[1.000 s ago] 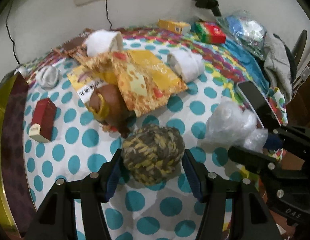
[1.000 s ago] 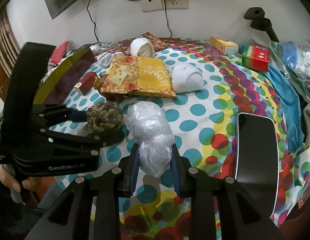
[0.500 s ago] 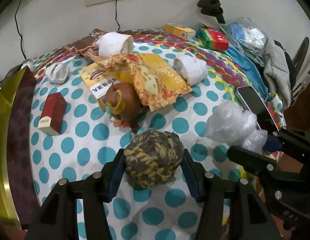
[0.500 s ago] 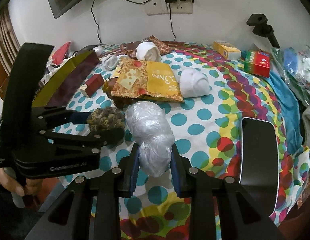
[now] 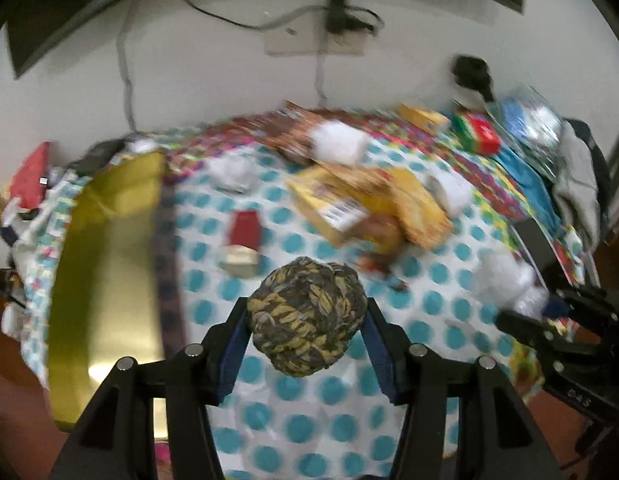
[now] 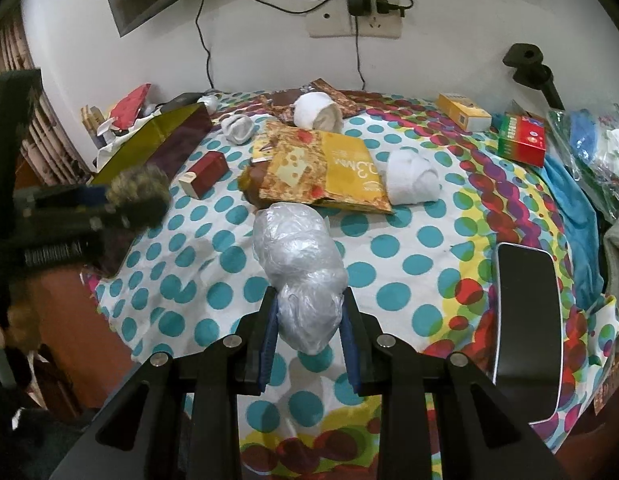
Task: Organize objects
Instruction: 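Carry the rope ball with the left tool into the gold tray and release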
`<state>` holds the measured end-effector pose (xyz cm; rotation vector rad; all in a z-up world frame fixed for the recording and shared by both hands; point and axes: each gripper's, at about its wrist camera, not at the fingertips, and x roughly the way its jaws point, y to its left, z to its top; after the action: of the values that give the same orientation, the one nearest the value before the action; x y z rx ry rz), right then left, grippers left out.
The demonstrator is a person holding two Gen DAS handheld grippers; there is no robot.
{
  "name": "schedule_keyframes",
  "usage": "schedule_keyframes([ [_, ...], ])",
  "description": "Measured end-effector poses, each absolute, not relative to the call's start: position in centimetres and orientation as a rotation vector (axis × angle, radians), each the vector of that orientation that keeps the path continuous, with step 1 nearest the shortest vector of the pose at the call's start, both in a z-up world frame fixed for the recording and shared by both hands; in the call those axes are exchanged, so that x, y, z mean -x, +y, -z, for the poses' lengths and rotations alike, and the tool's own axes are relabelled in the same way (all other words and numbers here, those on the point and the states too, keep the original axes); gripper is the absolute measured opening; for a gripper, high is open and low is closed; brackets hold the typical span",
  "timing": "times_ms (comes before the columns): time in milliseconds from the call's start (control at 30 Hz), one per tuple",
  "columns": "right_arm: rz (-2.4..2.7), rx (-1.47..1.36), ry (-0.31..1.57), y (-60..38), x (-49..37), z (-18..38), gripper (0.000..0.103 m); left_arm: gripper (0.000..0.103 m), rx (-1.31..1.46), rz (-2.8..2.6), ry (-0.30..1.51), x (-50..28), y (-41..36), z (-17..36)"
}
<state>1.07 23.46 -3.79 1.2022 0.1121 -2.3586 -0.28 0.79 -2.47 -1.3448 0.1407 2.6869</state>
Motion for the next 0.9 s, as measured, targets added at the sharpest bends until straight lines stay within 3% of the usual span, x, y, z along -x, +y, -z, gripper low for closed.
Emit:
schedule_keyframes([
  [367, 2.349, -1.236, 0.118, 21.9, -1.7, 4.3, 0.027, 0.056, 1.415, -2.875, 0.01, 5.5, -9.6, 1.2],
  [567, 2.348, -1.255, 0.131, 21.6, -1.9, 4.6, 0.027, 0.056, 1.596, -2.857, -0.134, 11.0, -15.8, 3.7],
  [900, 2.352, -1.274, 0.162, 21.0, -1.6, 4.6, 0.027, 0.056, 1.732, -2.82, -0.125, 16.4, -18.7, 7.7],
])
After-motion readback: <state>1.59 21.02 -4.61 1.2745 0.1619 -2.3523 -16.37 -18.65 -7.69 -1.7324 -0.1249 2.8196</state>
